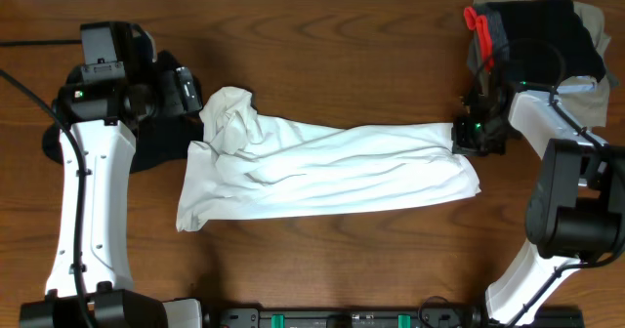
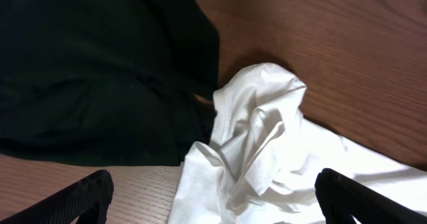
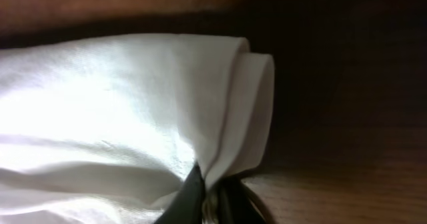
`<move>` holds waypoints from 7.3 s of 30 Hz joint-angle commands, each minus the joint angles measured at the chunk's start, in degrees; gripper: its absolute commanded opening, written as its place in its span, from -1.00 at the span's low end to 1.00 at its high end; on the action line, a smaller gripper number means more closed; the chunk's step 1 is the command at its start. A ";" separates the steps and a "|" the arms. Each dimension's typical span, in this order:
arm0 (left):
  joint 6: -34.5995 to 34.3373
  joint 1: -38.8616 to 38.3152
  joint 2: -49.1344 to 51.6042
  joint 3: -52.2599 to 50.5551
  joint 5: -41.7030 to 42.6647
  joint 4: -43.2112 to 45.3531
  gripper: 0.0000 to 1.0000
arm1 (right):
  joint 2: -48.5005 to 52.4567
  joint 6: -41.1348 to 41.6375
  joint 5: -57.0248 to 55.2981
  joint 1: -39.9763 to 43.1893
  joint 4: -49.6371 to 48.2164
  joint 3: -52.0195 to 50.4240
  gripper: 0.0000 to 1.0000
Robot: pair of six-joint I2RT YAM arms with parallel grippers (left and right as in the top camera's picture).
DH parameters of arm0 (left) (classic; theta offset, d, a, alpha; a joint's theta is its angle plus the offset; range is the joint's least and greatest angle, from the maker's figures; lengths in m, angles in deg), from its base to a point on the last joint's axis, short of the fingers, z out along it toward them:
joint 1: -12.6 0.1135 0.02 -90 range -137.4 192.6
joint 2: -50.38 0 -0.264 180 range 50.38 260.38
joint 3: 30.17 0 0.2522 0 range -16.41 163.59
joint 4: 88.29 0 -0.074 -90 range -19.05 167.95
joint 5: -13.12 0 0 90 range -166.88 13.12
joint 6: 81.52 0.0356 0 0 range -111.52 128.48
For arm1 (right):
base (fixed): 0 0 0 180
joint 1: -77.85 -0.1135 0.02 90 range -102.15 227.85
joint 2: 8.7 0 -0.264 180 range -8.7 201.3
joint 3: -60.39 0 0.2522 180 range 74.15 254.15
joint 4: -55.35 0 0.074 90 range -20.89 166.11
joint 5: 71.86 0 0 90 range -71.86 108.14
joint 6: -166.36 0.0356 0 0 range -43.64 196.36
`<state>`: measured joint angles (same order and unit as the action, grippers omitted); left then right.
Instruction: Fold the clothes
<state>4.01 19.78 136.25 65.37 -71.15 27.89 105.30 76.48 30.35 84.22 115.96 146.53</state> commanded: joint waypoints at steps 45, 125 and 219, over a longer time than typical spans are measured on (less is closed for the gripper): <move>0.31 0.20 0.22 0.96 -2.38 -0.15 0.96 | -3.72 -4.22 10.16 -18.16 14.86 19.47 -0.97; 0.33 0.20 0.31 -0.07 -2.38 0.50 0.96 | 3.45 -0.09 -3.04 -34.10 2.56 10.78 -0.97; 35.54 -7.54 30.12 1.05 13.31 21.81 0.44 | -5.77 -1.92 -3.43 -30.23 19.15 28.13 0.08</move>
<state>38.81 12.41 166.12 65.90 -58.78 49.55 100.01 75.47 27.27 53.95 135.04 173.53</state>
